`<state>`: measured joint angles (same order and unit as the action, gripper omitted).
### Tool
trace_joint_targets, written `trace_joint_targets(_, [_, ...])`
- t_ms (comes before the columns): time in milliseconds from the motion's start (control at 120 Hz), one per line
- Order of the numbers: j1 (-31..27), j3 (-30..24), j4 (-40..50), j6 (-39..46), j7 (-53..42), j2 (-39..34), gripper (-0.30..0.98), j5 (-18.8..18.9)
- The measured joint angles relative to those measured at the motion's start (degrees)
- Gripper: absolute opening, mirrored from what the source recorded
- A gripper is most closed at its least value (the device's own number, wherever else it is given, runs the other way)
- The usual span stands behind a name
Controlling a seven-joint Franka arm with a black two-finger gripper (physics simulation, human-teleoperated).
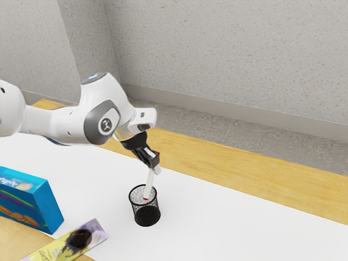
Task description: Put the marker into the pen holder.
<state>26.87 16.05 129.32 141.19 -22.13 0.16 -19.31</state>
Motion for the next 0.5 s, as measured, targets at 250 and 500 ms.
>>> trace_joint_targets(250, [-3.6, -2.2, 1.3, 0.2, -0.3, 0.2, 0.02, -0.4])
trace_joint_targets(500, [-5.5, -1.6, -3.6, -1.8, -3.5, -0.9, 0.46, 1.0])
